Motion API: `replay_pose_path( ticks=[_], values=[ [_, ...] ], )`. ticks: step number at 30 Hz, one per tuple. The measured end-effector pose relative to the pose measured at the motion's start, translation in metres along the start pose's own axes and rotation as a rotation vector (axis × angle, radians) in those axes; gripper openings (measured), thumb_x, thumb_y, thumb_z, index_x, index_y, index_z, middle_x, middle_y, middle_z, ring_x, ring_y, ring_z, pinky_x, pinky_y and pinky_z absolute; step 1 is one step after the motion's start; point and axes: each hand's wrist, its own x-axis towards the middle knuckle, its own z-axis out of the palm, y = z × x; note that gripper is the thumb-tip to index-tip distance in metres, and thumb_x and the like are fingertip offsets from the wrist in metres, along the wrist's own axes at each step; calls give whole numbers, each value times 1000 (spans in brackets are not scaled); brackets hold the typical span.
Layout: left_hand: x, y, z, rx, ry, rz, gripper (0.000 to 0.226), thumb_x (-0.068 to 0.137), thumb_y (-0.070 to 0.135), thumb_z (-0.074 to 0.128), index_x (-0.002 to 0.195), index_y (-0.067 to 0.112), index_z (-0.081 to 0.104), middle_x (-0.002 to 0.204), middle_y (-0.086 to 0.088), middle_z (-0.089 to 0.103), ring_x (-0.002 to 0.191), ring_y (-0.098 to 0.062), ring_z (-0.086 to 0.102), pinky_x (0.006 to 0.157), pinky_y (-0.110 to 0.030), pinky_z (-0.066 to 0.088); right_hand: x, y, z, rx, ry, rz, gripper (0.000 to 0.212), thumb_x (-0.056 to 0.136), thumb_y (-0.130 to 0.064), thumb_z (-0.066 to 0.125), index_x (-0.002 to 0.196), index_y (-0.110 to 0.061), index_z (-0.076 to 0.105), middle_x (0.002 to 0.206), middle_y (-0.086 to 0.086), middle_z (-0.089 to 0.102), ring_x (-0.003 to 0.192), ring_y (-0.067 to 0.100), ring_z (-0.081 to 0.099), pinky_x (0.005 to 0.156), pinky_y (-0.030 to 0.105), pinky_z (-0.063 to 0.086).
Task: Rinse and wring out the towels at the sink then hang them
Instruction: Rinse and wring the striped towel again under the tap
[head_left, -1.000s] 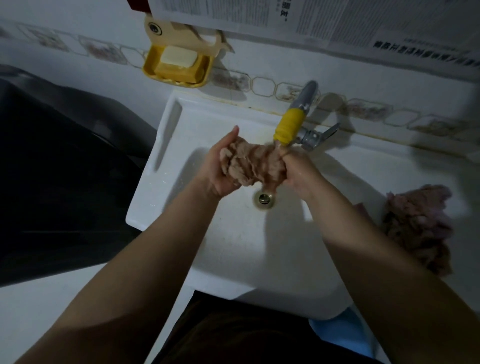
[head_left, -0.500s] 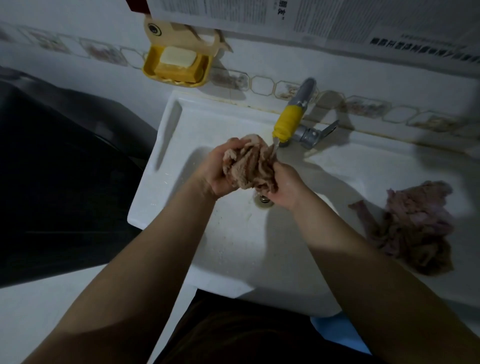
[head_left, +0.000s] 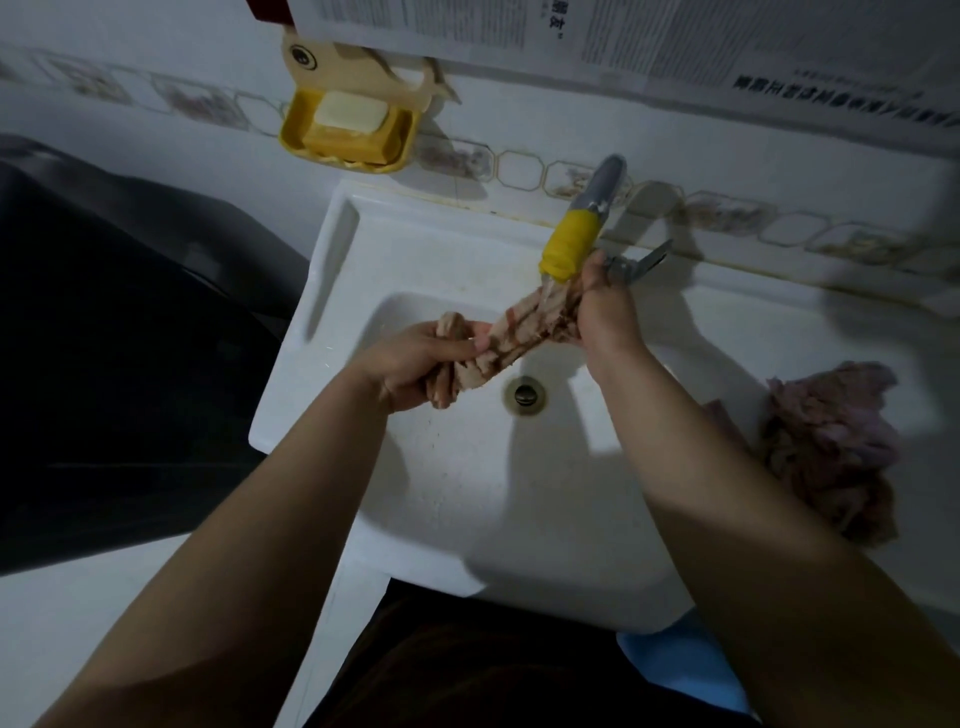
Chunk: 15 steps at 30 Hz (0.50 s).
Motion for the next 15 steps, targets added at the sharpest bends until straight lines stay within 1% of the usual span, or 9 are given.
replay_pose_path(
  ticks=[3,6,8,10,11,12,13,14,15],
  values=[
    [3,-6,6,-23,174,62,25,95,10,51,110,-8,59,51,-12,57,30,-16,47,36,-16,34,-3,-4,3,37,148,-69,46,102,-39,30,113,-6,59,113,17,63,102,29,62,91,38,51],
    [17,-8,27,-171,466,112,23,100,10,43,81,2,54,44,-12,51,30,-20,44,40,-21,35,-21,-3,19,11,176,-126,35,101,-36,37,80,-19,59,85,8,65,87,29,62,82,36,51],
    [37,-6,40,-226,585,111,20,100,16,43,84,9,52,63,-13,58,52,-25,56,54,-33,44,-46,8,36,-191,51,-218,36,98,-39,43,68,-20,52,73,4,61,78,27,61,71,33,47],
    [42,3,53,-15,602,99,24,99,25,44,114,9,53,111,-16,60,100,-31,59,86,-39,46,-64,18,45,-416,-38,-328,37,96,-43,44,71,-18,54,80,9,65,81,26,60,68,31,41],
    [43,7,65,111,598,76,36,98,28,44,128,9,48,129,-16,53,116,-32,54,92,-34,46,-61,19,45,-481,-18,-341,36,96,-42,44,75,-16,58,86,12,67,83,26,60,67,31,39],
    [47,9,73,55,587,45,42,98,31,44,133,9,44,137,-16,49,117,-31,54,83,-27,51,-55,15,42,-489,33,-330,35,96,-39,45,79,-13,62,89,14,68,83,27,61,66,31,37],
    [46,12,83,-92,569,80,42,98,32,43,133,8,45,138,-17,49,106,-27,61,65,-19,52,-44,10,37,-456,86,-295,33,95,-34,48,81,-10,65,88,17,69,82,28,62,64,30,35],
    [46,15,91,-80,510,41,41,99,32,42,131,7,47,136,-18,51,91,-21,64,53,-14,47,-37,3,32,-405,133,-265,31,94,-30,49,81,-7,65,87,19,68,83,31,63,63,28,33],
    [47,18,94,-78,547,4,39,99,30,42,130,7,49,133,-18,53,84,-20,64,51,-14,46,-33,0,31,-365,155,-237,30,94,-27,50,78,-5,64,86,20,67,85,34,63,63,28,32]
  ],
)
